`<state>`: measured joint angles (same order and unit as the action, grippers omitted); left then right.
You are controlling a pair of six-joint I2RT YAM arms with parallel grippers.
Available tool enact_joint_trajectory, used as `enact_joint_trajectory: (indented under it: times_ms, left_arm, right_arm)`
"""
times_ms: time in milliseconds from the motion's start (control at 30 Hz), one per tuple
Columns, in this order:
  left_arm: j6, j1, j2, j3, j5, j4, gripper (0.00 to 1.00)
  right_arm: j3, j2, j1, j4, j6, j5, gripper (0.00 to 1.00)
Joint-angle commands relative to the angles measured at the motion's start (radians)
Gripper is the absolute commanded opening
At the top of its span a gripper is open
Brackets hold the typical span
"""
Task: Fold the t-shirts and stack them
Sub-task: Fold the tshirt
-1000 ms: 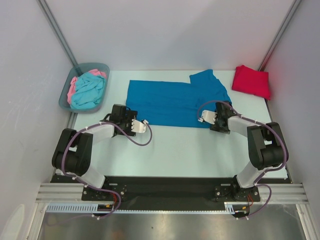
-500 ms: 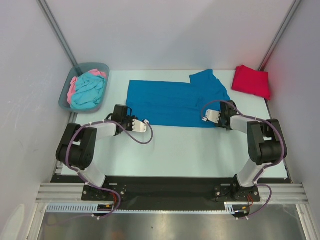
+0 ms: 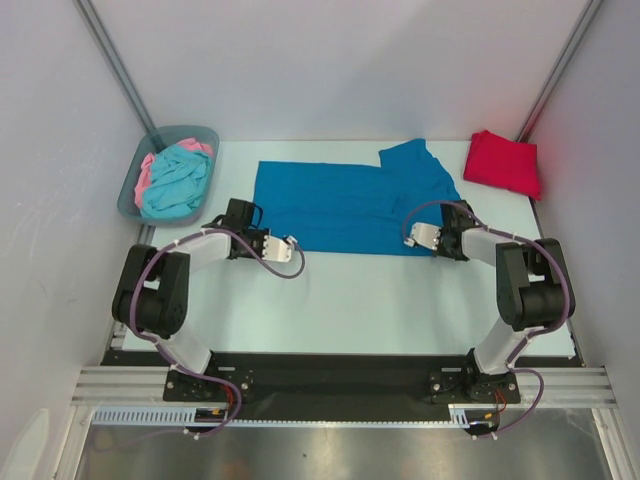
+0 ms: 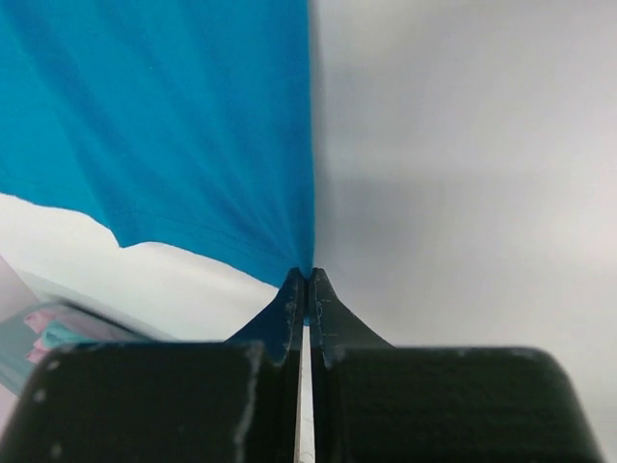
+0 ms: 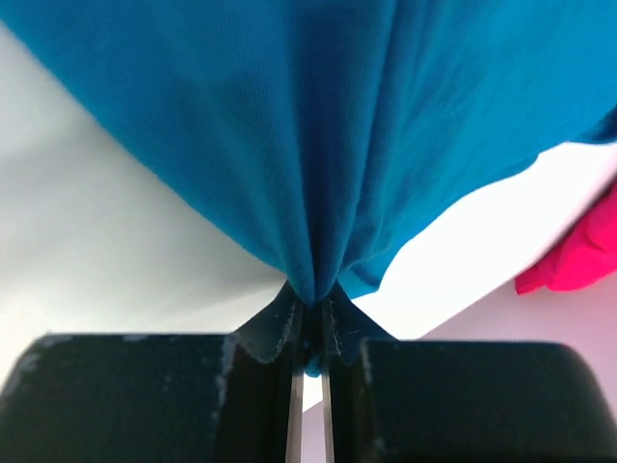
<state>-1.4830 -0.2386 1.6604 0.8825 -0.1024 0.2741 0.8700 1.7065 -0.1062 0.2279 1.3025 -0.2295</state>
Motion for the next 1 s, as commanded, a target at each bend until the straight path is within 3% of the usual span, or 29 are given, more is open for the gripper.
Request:
enact_joint_trajectory:
  times_ms: [0, 133, 333, 967]
  left_arm:
    - [-0.056, 0.019, -0.044, 0.070, -0.054, 0.224, 0.00]
    - [-0.071, 0.039, -0.050, 0.122, -0.071, 0.367, 0.00]
    - [-0.086, 0.047, -0.083, 0.084, -0.071, 0.450, 0.00]
    - [-0.073, 0.027, -0.362, -0.218, -0.077, 0.540, 0.00]
  right_arm:
    - [0.053, -0.050, 0.008, 0.138, -0.002, 0.050, 0.02]
    - [0.096, -0.062, 0.011, 0.293, 0.000, 0.084, 0.00]
    - [0.119, -0.061, 0.007, 0.470, -0.023, 0.127, 0.00]
    - [-0.170, -0.318, -0.055, 0.519, -0.008, 0.162, 0.00]
